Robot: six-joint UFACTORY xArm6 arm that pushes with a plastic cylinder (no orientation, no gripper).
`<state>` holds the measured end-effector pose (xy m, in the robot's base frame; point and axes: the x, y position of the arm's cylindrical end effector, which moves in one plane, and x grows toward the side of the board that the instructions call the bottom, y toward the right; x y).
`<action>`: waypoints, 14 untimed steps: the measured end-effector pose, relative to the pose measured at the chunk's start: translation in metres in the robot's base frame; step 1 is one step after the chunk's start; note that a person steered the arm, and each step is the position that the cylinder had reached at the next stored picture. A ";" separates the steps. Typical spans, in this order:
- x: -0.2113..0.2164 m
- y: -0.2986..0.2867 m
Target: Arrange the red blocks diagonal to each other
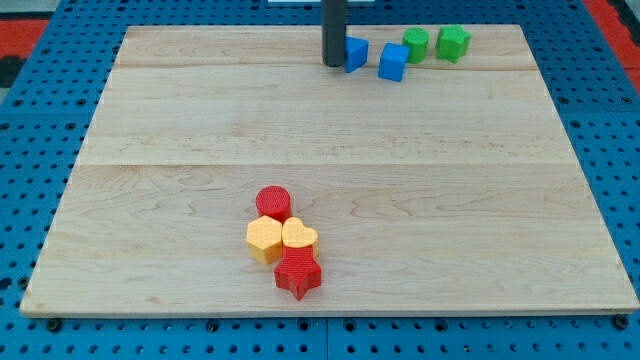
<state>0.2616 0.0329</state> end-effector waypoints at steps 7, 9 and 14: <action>0.044 -0.050; 0.154 -0.030; 0.353 -0.064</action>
<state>0.6144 -0.0310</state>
